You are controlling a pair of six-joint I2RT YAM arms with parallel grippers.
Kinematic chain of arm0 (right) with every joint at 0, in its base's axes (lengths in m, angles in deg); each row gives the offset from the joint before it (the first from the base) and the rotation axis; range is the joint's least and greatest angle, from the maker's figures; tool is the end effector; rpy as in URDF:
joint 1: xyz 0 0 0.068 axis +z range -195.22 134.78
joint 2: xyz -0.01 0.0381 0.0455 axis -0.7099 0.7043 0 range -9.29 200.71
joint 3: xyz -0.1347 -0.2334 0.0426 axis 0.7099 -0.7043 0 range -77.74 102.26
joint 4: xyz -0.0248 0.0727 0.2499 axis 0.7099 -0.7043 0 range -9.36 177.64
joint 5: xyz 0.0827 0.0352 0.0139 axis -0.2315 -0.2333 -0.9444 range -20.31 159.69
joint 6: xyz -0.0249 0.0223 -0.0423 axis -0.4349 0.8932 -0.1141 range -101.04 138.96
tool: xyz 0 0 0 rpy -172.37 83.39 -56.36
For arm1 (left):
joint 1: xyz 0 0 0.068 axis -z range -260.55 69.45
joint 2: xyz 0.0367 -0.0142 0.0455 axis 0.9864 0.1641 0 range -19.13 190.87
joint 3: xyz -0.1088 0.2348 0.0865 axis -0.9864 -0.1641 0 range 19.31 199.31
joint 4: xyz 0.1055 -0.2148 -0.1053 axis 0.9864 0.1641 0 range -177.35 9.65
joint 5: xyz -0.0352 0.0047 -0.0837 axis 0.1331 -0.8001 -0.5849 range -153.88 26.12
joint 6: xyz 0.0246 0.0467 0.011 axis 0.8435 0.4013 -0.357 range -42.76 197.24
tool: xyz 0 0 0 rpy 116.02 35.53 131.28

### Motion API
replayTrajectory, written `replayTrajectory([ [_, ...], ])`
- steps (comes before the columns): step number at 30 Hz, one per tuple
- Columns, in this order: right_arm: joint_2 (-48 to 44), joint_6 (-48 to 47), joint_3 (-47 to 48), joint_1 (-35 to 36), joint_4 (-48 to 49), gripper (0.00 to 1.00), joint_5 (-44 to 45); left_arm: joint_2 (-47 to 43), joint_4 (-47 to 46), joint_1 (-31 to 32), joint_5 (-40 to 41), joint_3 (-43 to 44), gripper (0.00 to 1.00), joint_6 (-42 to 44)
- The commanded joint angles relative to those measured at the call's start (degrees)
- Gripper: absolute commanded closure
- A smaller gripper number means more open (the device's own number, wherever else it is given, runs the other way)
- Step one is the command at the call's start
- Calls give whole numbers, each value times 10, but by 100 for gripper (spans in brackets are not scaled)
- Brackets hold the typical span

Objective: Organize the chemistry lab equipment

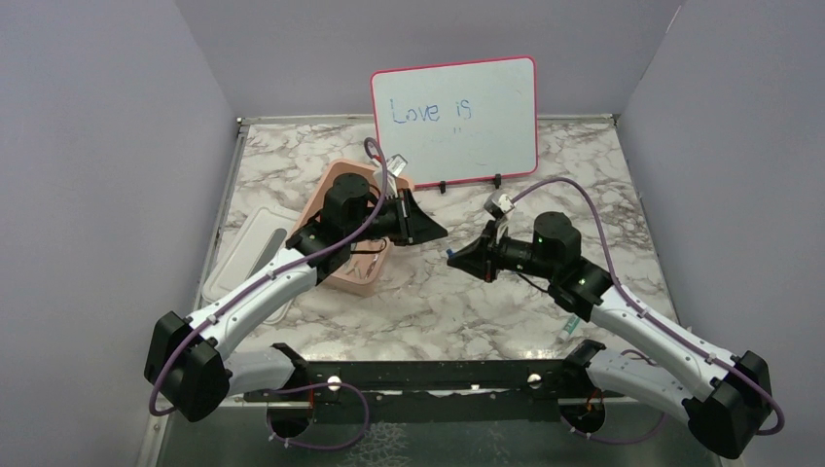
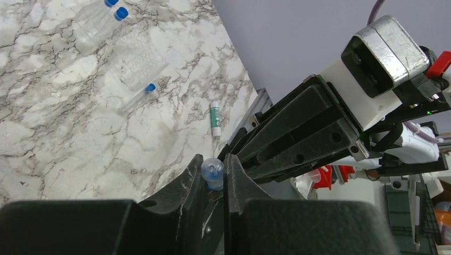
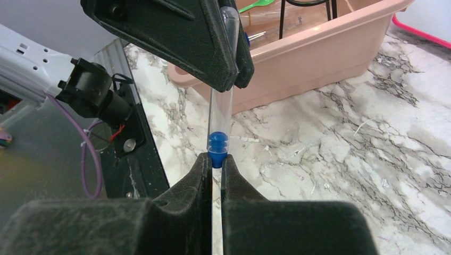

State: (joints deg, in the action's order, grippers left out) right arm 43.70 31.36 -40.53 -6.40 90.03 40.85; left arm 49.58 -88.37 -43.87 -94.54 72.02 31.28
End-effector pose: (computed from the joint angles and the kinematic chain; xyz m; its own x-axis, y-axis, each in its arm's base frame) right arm 0.1570 0.1485 0.2911 -0.3727 -0.0584 -0.9261 -0.8547 0.4104 0.3180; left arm 0.2114 -0.1802 0.3226 -0.7975 -0.1770 -0.5768 0.4828 0.3861 -0.7860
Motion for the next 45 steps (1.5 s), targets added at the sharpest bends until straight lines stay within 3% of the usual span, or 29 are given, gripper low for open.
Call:
replayTrajectory([
  [1, -7, 16, 25, -1, -13, 97, -18, -18, -38, -5, -12, -11, 90, -8],
  [3, -12, 47, 27, -1, -10, 79, -4, -25, -52, -5, -10, -18, 91, -21],
  [7, -18, 143, 24, -1, 22, 55, 23, -48, -90, -5, 10, -38, 92, -70],
  [10, -22, 271, -2, -1, 101, 46, 53, -63, -132, -5, 39, -55, 92, -127],
  [13, -26, 413, -60, -1, 249, 43, 75, -73, -163, -5, 81, -64, 91, -178],
  [16, -15, 501, -81, -1, 365, 43, 116, -76, -179, -5, 120, -58, 92, -221],
  [23, 40, 588, -39, -2, 454, 50, 162, -75, -195, -5, 186, -32, 92, -273],
  [31, 91, 650, 9, -1, 450, 64, 182, -79, -213, -5, 227, -34, 92, -295],
  [36, 103, 660, 15, -1, 448, 65, 205, -83, -213, -5, 228, -40, 91, -298],
  [41, 115, 658, 27, -1, 439, 79, 211, -82, -214, -5, 228, -43, 89, -297],
  [43, 110, 652, 33, -1, 409, 87, 220, -83, -209, -5, 226, -42, 82, -289],
  [45, 101, 641, 37, -1, 377, 91, 227, -87, -193, -5, 229, -41, 62, -280],
])
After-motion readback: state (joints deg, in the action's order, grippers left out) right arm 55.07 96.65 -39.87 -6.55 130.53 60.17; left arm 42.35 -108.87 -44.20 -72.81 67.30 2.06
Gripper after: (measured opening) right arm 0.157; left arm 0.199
